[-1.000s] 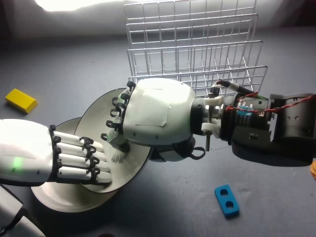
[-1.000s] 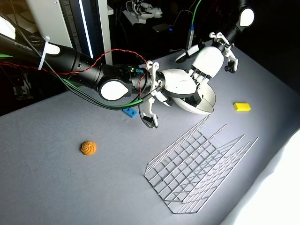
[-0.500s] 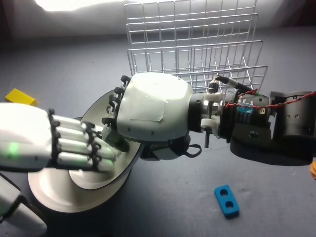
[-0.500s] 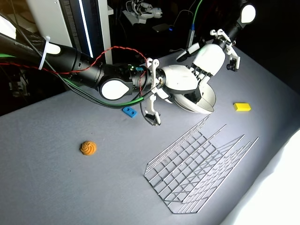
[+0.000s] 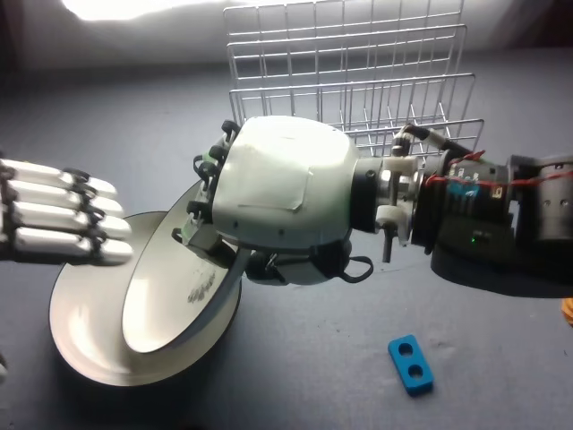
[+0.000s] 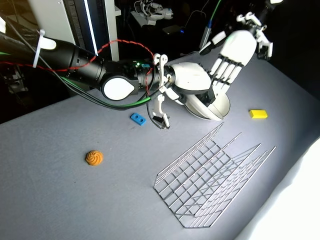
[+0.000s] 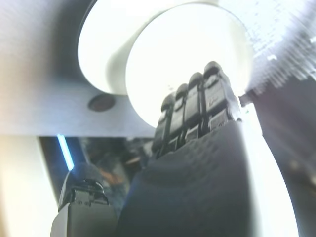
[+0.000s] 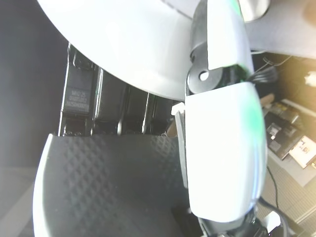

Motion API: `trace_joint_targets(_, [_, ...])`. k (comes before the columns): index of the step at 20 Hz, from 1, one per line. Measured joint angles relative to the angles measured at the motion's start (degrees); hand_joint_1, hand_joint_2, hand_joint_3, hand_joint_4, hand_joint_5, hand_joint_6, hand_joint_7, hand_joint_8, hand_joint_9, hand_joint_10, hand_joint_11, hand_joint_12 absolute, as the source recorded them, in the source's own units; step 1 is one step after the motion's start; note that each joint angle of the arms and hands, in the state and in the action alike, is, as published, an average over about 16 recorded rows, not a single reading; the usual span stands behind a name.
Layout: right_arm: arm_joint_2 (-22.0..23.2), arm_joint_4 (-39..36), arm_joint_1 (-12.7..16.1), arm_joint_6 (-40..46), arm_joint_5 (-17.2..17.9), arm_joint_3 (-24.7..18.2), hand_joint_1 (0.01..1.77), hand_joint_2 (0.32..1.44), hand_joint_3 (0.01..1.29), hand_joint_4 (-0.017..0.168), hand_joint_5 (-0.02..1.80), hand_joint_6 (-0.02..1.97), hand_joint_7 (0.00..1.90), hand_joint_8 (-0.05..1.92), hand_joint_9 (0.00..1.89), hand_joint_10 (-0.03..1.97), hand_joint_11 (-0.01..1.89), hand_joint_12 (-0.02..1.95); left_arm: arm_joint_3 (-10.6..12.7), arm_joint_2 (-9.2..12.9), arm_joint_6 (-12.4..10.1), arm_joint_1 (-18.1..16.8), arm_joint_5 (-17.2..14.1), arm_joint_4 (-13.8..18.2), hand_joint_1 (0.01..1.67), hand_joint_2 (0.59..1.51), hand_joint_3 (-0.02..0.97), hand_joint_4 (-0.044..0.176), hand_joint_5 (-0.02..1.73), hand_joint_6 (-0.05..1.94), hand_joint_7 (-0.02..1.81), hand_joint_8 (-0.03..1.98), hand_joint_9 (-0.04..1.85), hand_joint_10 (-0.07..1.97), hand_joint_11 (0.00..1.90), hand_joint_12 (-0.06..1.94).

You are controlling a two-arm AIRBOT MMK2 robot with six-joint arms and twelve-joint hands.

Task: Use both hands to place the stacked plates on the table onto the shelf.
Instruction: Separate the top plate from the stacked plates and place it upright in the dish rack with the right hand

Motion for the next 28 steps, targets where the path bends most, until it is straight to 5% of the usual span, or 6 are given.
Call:
trace_joint_targets(8, [4.0, 2.5, 4.6, -1.2, -2.4, -5.5, 1.29, 0.99, 0.01, 0.000, 0.97, 0.91, 1.09, 0.81, 1.13, 0.58, 0.84, 1.06, 0.7, 6.1, -5.5, -2.9, -2.8, 1.7, 0.02, 1.089, 0.023, 0.001, 0.02, 0.01, 0.02, 0.01, 0.02, 0.01, 0.01, 0.01])
trace_joint_targets(15, [7.5, 5.9, 9.5, -2.3, -5.6, -10.0, 1.30, 0.99, 0.01, -0.004, 0.96, 0.87, 1.09, 0.80, 1.06, 0.83, 0.86, 1.07, 2.1, 8.3, -7.2, -3.7, -4.5, 2.3, 0.02, 1.090, 0.023, 0.001, 0.02, 0.01, 0.02, 0.01, 0.02, 0.01, 0.01, 0.01])
trace_joint_targets(28, [14.1, 19.3, 19.8, -1.8, -15.4, -13.8, 1.27, 0.99, 0.01, -0.005, 0.94, 0.89, 1.10, 0.84, 1.25, 0.26, 0.90, 1.05, 4.8, 8.9, -7.4, -4.0, -5.7, 3.5, 0.02, 1.085, 0.023, 0.002, 0.02, 0.01, 0.02, 0.01, 0.02, 0.01, 0.01, 0.01])
